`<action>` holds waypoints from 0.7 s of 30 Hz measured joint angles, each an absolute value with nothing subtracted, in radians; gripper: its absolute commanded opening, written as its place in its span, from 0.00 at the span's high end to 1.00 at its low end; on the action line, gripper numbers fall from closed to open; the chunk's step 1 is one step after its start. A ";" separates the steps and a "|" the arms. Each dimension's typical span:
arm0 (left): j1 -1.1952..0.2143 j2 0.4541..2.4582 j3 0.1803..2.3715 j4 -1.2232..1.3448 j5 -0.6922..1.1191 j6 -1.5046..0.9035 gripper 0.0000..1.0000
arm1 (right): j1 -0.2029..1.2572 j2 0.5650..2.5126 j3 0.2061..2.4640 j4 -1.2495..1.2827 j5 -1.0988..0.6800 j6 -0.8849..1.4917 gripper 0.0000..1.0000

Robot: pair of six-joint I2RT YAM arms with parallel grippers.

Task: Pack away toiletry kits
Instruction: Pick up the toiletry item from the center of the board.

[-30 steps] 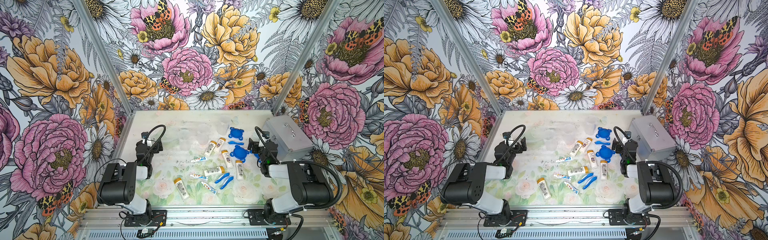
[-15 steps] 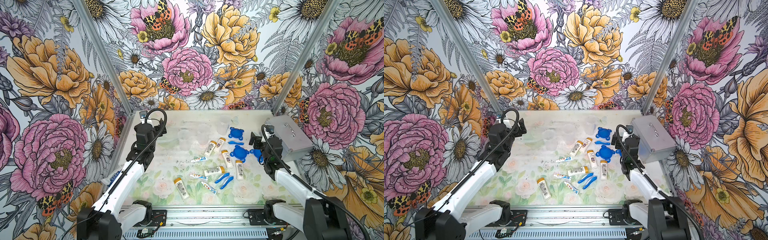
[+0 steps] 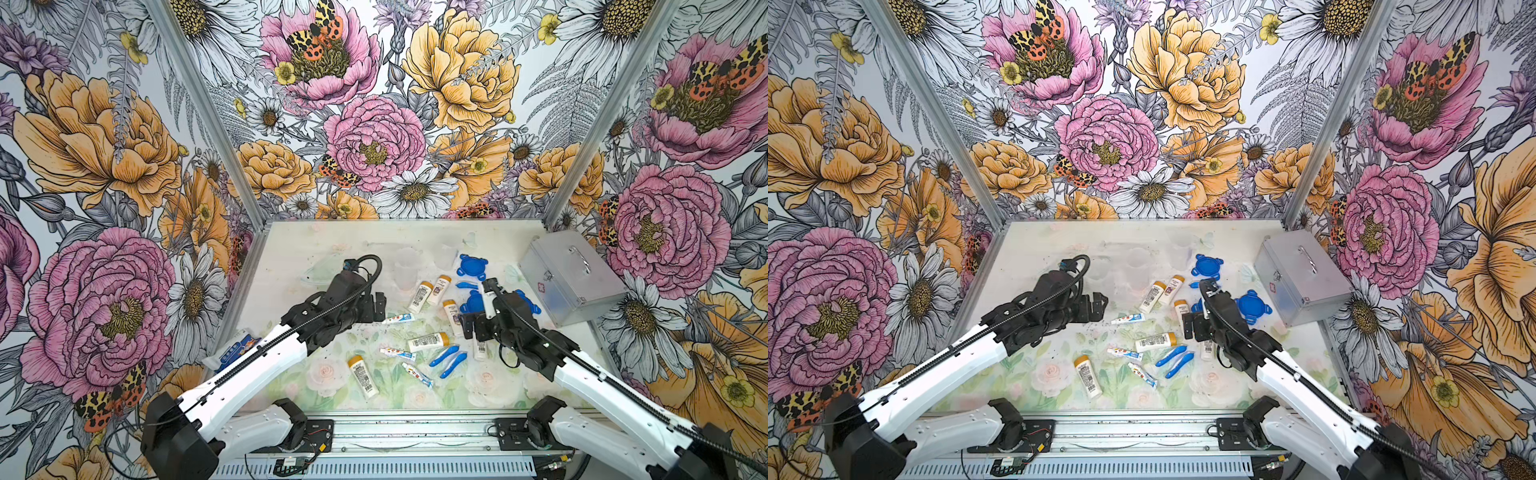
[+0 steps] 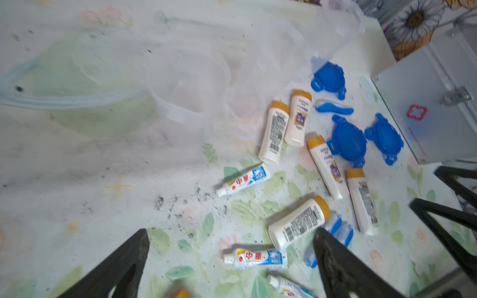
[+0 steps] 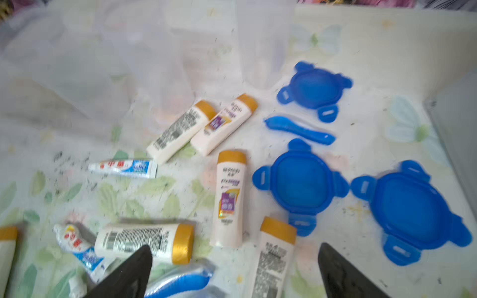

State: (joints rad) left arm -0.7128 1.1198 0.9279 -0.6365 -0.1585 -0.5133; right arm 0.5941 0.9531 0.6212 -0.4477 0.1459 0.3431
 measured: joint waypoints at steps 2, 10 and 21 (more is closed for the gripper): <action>-0.750 1.134 0.925 -0.643 -0.139 -0.538 0.02 | 0.635 1.039 0.656 -0.472 0.145 0.348 0.01; -0.769 1.098 0.791 -0.621 -0.050 -0.635 0.02 | 0.740 1.254 0.793 -0.473 0.080 0.357 0.03; -0.807 1.296 0.865 -0.618 0.028 -0.600 0.02 | 0.767 1.159 0.664 -0.466 -0.028 0.454 0.05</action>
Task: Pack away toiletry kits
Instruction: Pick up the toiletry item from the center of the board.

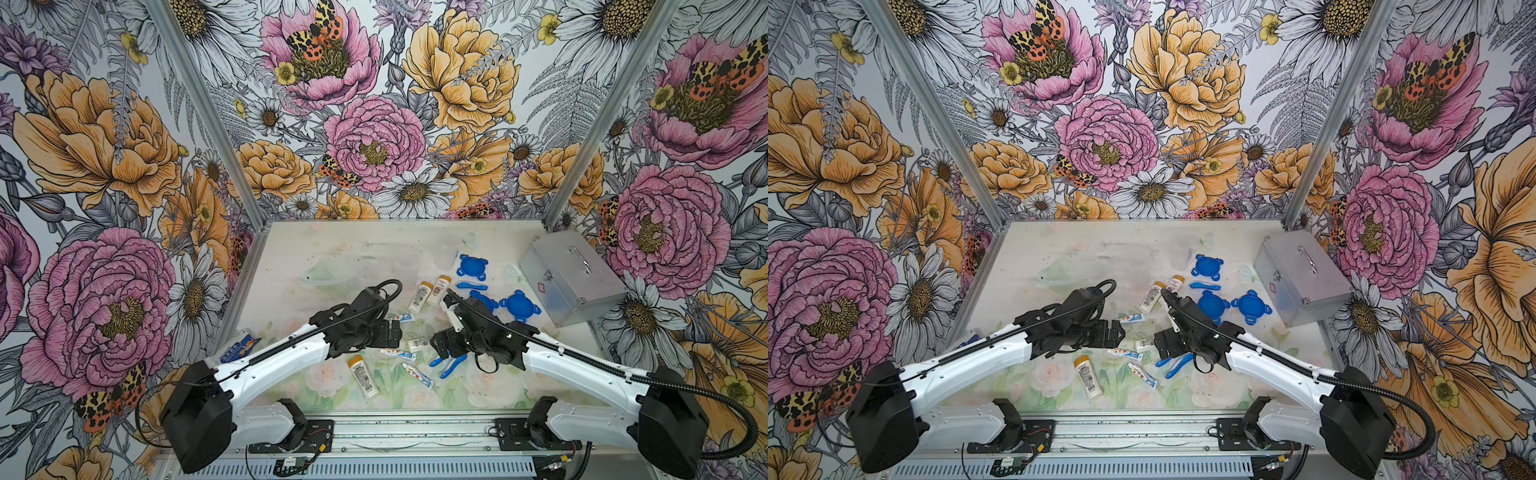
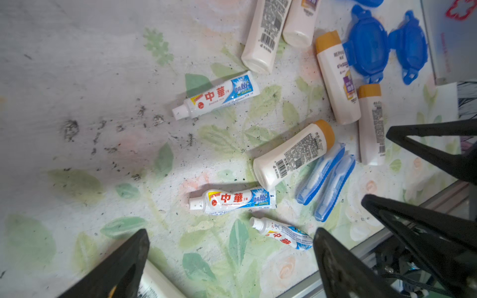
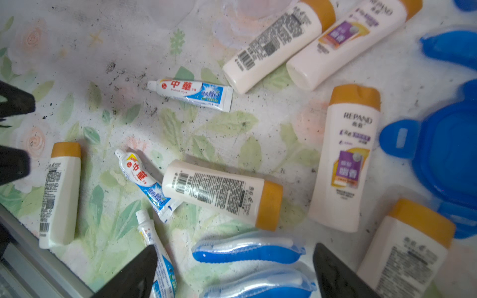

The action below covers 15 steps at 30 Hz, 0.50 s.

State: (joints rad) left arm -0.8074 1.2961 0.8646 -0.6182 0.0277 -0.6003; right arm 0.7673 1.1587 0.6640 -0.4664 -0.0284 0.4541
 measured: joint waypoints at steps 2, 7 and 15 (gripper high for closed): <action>-0.825 1.386 0.932 -0.615 0.035 -0.572 0.01 | 0.759 1.129 0.630 -0.468 -0.036 0.473 0.05; -0.839 1.559 1.062 -0.598 0.055 -0.527 0.01 | 0.685 1.081 0.617 -0.458 -0.056 0.481 0.05; -0.850 1.698 1.225 -0.615 0.049 -0.461 0.01 | 0.653 1.094 0.614 -0.427 -0.077 0.478 0.03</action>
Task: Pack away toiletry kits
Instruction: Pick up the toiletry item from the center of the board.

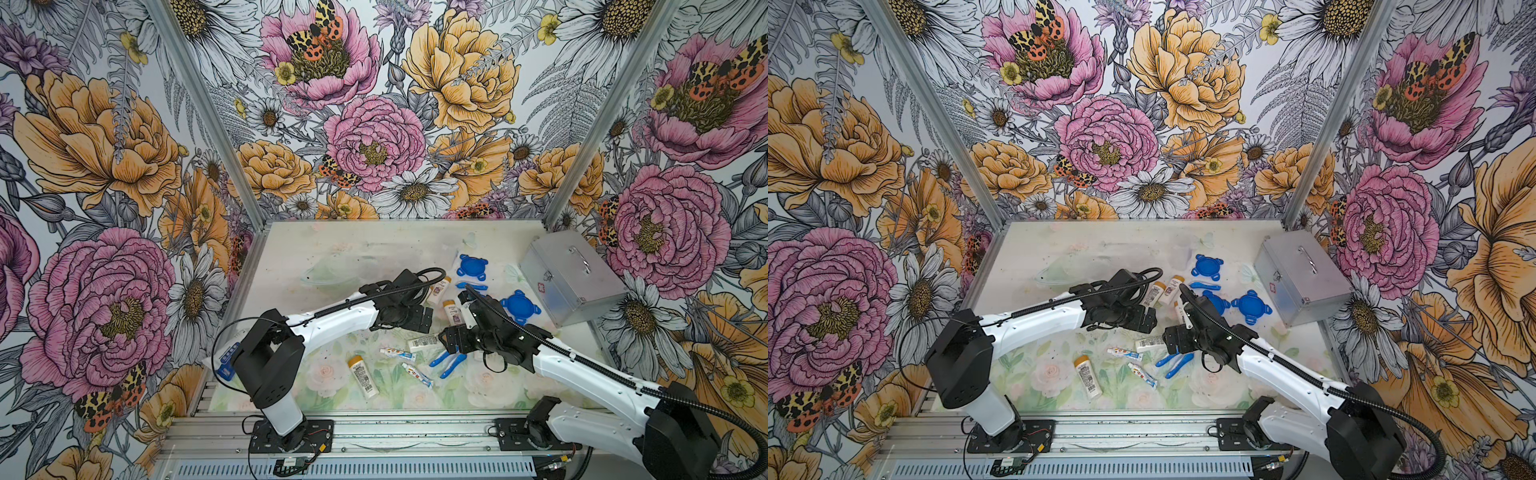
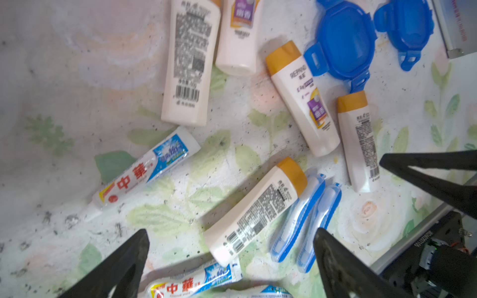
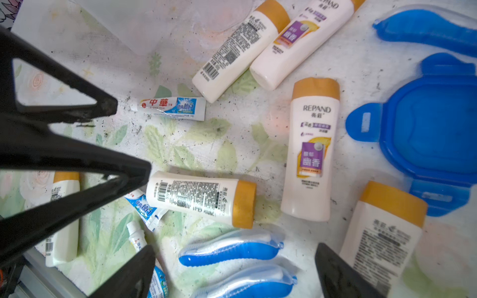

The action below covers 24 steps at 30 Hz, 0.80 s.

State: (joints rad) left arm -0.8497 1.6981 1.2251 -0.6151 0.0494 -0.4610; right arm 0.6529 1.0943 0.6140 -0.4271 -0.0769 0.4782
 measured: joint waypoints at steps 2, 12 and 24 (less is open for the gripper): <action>-0.860 1.755 1.290 -0.625 0.044 -0.429 0.01 | 0.646 1.080 0.603 -0.422 -0.077 0.486 0.02; -0.921 1.983 1.442 -0.708 0.025 -0.295 0.01 | 0.574 0.954 0.499 -0.418 -0.084 0.543 0.01; -0.965 2.004 1.412 -0.753 0.008 -0.250 0.01 | 0.574 0.991 0.500 -0.429 -0.080 0.517 0.01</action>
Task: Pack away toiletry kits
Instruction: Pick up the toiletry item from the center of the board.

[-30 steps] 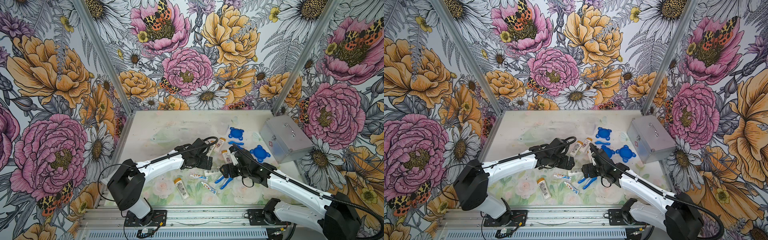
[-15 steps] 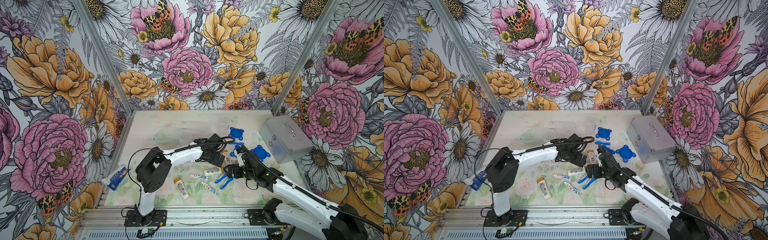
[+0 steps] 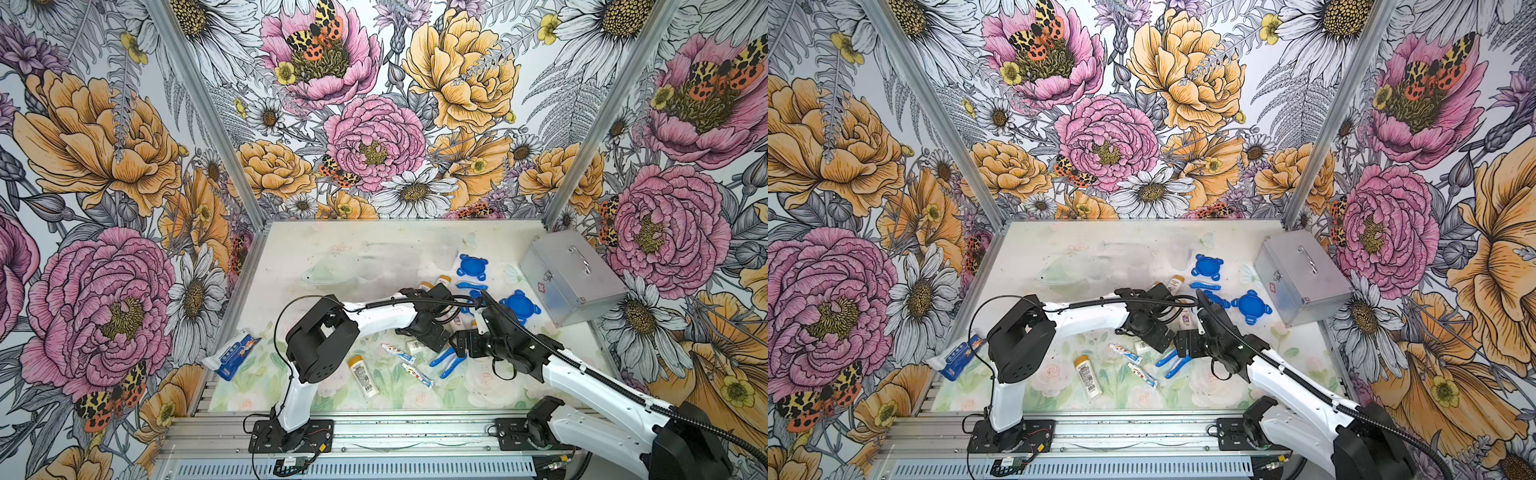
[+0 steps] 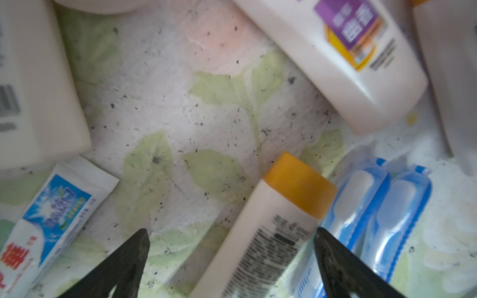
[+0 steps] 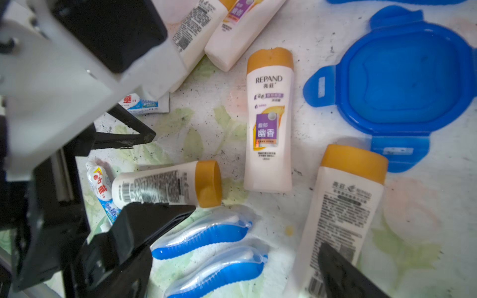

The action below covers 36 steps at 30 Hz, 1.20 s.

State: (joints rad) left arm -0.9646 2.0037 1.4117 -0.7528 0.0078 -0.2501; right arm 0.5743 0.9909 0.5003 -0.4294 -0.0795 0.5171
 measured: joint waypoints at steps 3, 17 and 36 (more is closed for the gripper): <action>-0.971 2.010 1.411 -0.759 -0.005 -0.250 0.02 | 0.572 0.991 0.500 -0.434 -0.072 0.500 0.00; -0.989 2.011 1.397 -0.764 -0.076 -0.242 0.14 | 0.570 0.991 0.494 -0.362 -0.062 0.477 0.00; -0.992 2.011 1.394 -0.768 -0.089 -0.235 0.29 | 0.570 0.994 0.475 -0.353 -0.062 0.478 0.00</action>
